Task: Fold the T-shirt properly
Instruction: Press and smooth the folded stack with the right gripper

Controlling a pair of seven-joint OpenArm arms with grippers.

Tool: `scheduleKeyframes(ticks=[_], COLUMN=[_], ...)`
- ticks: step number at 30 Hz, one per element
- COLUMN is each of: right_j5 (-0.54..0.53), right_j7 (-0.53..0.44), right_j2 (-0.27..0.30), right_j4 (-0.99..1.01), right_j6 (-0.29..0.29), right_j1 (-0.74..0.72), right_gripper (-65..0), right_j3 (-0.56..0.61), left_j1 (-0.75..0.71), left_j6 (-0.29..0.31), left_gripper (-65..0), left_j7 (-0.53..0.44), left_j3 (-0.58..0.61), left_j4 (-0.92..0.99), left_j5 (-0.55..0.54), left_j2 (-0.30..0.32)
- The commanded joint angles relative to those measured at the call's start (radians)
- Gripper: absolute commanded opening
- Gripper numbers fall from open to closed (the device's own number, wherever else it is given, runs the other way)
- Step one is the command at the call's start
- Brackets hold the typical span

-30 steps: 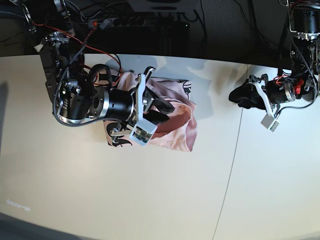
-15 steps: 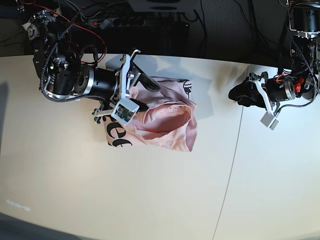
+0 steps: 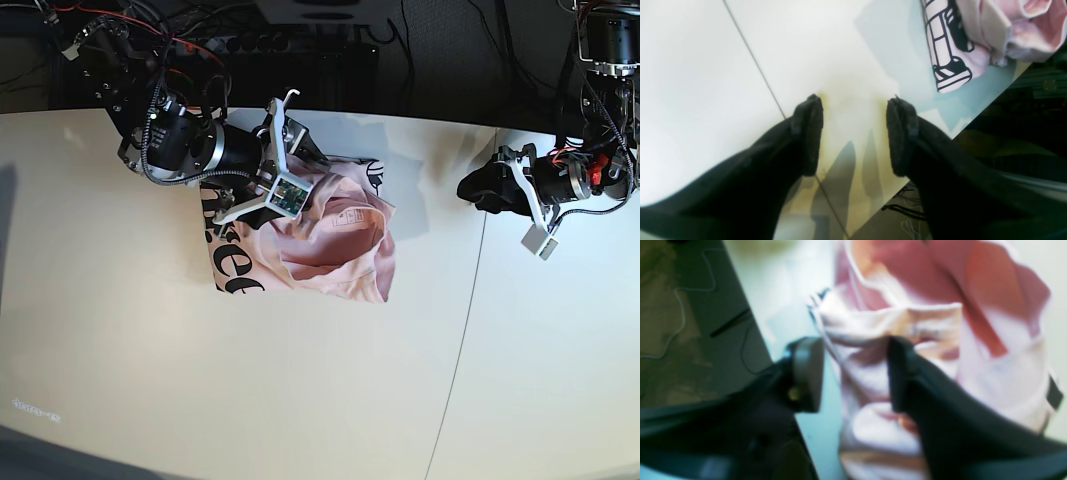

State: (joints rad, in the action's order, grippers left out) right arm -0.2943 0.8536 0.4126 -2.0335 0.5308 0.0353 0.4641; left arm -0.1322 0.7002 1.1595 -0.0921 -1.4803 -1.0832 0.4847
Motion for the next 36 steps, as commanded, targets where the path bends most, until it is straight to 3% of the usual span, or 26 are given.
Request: scheduleKeyframes(ticks=[1,4,5,13,19,30,36], right_j5=[0.0,-0.001,-0.001,-0.076,0.043,0.056,-0.063], right_j7=[-0.036,-0.039,-0.039,-0.035,-0.043,-0.042,0.003], right_j2=[0.001,-0.018,-0.026,-0.086,-0.085,-0.08,-0.08], right_j4=[-0.013,-0.013,-0.013,-0.013,-0.013,0.12,0.157], right_j6=[0.037,0.037,0.037,0.038,0.033,0.033,0.034], right_j1=[-0.016,-0.016,-0.016,-0.016,-0.048,-0.131,-0.129], right_gripper=[-45.7,-63.3,-65.0,-65.0,-65.0,-65.0,-65.0], right_j3=[0.003,0.01,0.01,0.012,-0.011,-0.091,-0.085], left_j1=[0.013,0.013,0.013,0.013,0.013,0.013,0.013], left_j6=[-0.002,-0.002,-0.002,-0.002,-0.002,-0.002,-0.002], left_gripper=[-31.5,-31.5,-31.5,-31.5,-31.5,-31.5,-31.5], left_j7=[-0.015,-0.014,-0.014,-0.014,-0.014,-0.01,-0.011], left_j3=[-0.008,-0.007,-0.008,-0.008,-0.008,-0.008,-0.008], left_j4=[-0.017,-0.017,-0.017,-0.017,-0.017,-0.017,-0.017], left_j5=[-0.02,-0.02,-0.02,-0.019,-0.02,-0.02,-0.02], left_j2=[0.017,0.017,0.017,0.017,0.017,0.017,0.017])
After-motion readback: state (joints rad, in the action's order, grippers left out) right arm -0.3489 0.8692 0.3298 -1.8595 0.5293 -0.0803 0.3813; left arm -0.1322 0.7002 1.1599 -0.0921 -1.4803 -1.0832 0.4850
